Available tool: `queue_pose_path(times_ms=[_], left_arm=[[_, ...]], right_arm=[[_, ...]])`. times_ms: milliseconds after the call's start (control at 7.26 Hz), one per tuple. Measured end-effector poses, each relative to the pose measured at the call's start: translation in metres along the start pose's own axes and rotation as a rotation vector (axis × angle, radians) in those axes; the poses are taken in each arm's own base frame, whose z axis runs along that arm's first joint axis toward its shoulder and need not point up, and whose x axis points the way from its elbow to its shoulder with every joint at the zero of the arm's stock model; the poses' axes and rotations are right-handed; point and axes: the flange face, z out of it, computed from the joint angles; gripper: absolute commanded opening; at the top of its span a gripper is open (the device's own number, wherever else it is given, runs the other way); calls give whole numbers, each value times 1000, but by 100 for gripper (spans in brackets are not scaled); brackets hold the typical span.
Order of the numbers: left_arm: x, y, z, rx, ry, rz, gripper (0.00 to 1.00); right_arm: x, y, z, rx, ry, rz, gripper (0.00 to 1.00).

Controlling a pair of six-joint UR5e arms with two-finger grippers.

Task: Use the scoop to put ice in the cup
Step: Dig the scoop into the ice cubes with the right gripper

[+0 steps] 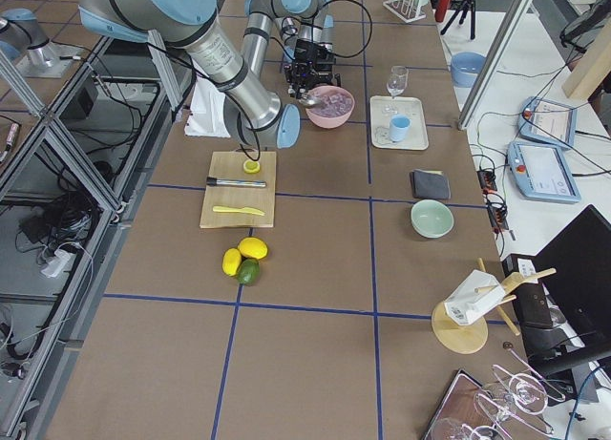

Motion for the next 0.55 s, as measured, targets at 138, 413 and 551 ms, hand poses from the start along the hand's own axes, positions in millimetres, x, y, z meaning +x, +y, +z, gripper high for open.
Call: queue_pose_path(times_ms=[138,413,551], left_arm=[[0,0,0,0,0,0,100],[0,0,0,0,-1,0,100],[0,0,0,0,0,0,100]], right_arm=[[1,-3,-1,-6,6,-2,0],[2,-17,1,-8,19,-2,0],[2,-24,2,-3,20,-2,0]])
